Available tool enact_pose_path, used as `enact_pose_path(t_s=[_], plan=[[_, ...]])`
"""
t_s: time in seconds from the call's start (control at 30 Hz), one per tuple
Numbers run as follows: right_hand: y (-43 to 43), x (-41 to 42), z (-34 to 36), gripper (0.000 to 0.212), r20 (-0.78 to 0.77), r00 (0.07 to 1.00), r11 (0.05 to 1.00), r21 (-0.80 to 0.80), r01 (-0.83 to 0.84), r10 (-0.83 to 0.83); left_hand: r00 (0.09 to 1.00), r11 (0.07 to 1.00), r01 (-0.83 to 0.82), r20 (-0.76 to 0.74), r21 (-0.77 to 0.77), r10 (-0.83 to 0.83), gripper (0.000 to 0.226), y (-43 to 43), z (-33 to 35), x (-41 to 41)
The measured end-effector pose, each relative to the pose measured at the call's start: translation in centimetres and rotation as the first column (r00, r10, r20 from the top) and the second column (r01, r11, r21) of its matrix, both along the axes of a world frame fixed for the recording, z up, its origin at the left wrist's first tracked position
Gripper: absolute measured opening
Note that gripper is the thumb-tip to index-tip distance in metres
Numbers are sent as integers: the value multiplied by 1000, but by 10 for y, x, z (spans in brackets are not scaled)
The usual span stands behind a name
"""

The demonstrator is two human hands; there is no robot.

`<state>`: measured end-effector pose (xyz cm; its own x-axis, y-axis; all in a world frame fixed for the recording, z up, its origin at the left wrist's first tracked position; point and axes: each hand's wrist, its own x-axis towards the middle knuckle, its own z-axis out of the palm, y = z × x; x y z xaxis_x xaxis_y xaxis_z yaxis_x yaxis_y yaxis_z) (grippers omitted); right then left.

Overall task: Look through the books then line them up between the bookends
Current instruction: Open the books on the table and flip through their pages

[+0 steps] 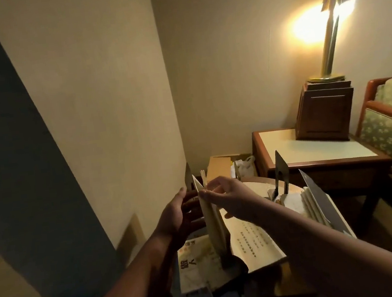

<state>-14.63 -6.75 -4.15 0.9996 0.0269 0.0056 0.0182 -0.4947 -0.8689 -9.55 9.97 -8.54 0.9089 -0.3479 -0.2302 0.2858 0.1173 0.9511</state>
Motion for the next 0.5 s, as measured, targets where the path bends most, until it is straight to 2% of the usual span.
enact_pose_path(t_s=[0.17, 0.23, 0.33, 0.4, 0.47, 0.5], plan=[[-32, -5, 6, 65, 31, 992, 986, -109, 124, -121, 995, 994, 100, -6, -40, -101, 51, -30, 0, -1], [-47, -4, 4, 63, 32, 987, 980, -121, 158, -155, 990, 990, 141, 6, -2, -141, 46, -41, -1, 1], [-67, -6, -1, 56, 36, 983, 970, -163, 181, -178, 980, 974, 176, 66, 146, -187, 28, -55, -9, 7], [-80, -6, -9, 50, 42, 978, 961, -180, 208, -204, 965, 944, 168, 146, 283, -216, 23, -62, -19, 10], [-89, -5, -22, 44, 34, 971, 948, -211, 238, -236, 908, 854, 136, 280, 502, -310, 36, -65, -34, 14], [-93, -5, -30, 41, 32, 967, 939, -235, 252, -251, 851, 758, 102, 339, 644, -402, 45, -65, -42, 18]])
